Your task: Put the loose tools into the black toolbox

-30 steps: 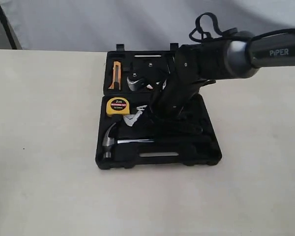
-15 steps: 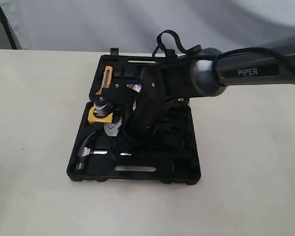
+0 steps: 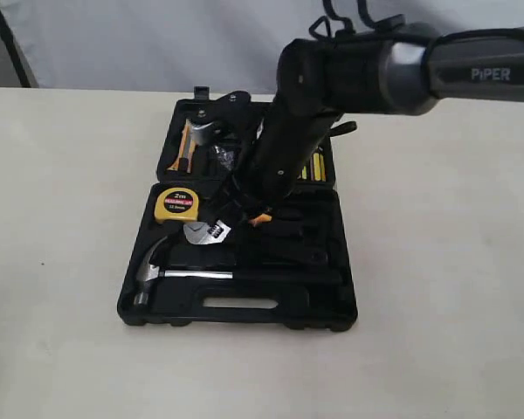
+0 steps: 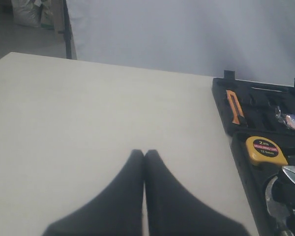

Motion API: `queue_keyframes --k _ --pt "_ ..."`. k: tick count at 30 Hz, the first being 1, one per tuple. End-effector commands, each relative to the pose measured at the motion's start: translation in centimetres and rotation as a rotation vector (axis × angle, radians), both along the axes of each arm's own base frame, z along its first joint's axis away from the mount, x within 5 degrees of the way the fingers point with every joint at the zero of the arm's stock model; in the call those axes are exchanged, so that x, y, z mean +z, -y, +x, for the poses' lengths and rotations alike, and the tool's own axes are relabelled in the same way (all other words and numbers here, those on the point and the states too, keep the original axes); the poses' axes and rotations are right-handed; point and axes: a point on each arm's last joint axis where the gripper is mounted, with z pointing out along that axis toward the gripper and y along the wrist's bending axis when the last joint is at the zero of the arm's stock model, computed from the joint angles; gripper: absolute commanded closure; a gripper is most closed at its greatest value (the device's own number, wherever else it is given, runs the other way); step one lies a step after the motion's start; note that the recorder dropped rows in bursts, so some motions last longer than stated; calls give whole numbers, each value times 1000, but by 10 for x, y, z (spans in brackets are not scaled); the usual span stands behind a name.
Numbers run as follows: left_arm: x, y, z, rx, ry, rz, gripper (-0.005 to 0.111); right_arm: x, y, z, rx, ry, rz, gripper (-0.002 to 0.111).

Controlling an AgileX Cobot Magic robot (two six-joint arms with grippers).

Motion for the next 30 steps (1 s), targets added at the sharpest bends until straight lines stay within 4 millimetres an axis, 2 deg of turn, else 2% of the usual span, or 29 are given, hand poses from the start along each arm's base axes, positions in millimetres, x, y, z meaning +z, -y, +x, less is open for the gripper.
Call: queue_keyframes --k 1,7,12,14,16,18,22,26,28,30 --pt "-1 0 -2 1 5 -27 105 -3 18 9 -20 -27 -11 53" --pt "-1 0 -2 1 5 -27 105 -31 16 12 29 -94 0 52" --pt "-1 0 -2 1 5 -27 105 -46 12 13 52 -114 23 53" --pt "-1 0 -2 1 5 -27 105 -49 13 13 56 -123 18 63" --pt "-1 0 -2 1 5 -27 105 -49 13 13 70 -126 14 86" --pt "-1 0 -2 1 5 -27 105 -44 12 14 71 -114 20 109" --pt "-1 0 -2 1 5 -27 105 -27 10 17 123 -73 30 108" --pt "-1 0 -2 1 5 -27 105 0 6 19 143 -53 63 108" --pt "-1 0 -2 1 5 -27 105 6 5 19 145 -54 73 107" --pt "-1 0 -2 1 5 -27 105 6 5 18 148 -61 72 101"
